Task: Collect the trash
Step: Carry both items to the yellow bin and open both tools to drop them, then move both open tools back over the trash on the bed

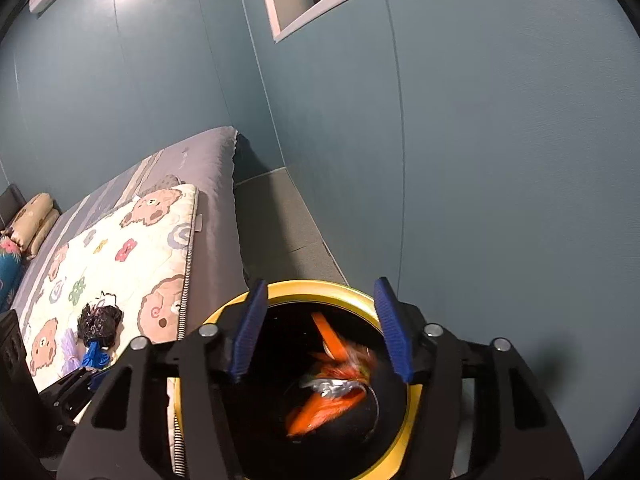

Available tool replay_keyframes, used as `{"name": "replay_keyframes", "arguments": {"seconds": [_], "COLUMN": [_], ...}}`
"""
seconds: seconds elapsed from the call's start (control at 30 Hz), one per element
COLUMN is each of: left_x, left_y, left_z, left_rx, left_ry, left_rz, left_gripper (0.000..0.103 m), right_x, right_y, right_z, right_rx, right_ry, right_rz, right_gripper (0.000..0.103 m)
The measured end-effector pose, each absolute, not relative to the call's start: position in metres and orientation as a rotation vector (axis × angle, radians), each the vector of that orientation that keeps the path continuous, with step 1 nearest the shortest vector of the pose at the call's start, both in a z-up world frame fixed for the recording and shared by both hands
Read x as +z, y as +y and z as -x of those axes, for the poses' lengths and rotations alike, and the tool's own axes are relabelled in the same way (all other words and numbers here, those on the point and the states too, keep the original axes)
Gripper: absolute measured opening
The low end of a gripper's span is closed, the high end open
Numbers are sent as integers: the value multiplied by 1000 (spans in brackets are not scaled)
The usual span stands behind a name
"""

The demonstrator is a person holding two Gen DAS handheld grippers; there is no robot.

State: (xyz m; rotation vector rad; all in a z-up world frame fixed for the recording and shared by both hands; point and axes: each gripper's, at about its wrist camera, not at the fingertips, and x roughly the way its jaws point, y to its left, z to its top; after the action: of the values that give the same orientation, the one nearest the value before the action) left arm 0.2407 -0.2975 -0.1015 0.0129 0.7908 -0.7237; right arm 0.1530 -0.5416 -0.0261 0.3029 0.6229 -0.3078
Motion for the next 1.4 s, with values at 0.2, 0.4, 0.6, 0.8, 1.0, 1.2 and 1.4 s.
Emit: {"name": "replay_keyframes", "arguments": {"seconds": [0.2, 0.4, 0.6, 0.8, 1.0, 1.2, 1.4], "left_x": [-89, -74, -57, -45, -45, -55, -72], "left_y": [-276, -239, -192, -134, -77, -24, 23], "left_z": [-231, -216, -208, -200, -193, -189, -184], "left_rx": [-647, -572, -503, -405, -292, -191, -104], "left_ry": [734, 655, 609, 575, 572, 586, 614], "left_rz": [-56, -85, -70, -46, -18, 0, 25], "left_gripper": [83, 88, 93, 95, 95, 95, 95], "right_x": [-21, -13, 2, 15, 18, 15, 5], "right_y": [-533, -505, -466, -423, -380, -340, -304], "right_z": [-143, -136, -134, -136, -144, -154, -168], "right_rx": [-274, -194, -103, -35, 34, 95, 140], "right_ry": [606, 577, 553, 536, 548, 568, 604], "right_rz": [-331, -324, -294, -249, -207, -176, -139], "right_gripper": [62, 67, 74, 79, 80, 81, 81]}}
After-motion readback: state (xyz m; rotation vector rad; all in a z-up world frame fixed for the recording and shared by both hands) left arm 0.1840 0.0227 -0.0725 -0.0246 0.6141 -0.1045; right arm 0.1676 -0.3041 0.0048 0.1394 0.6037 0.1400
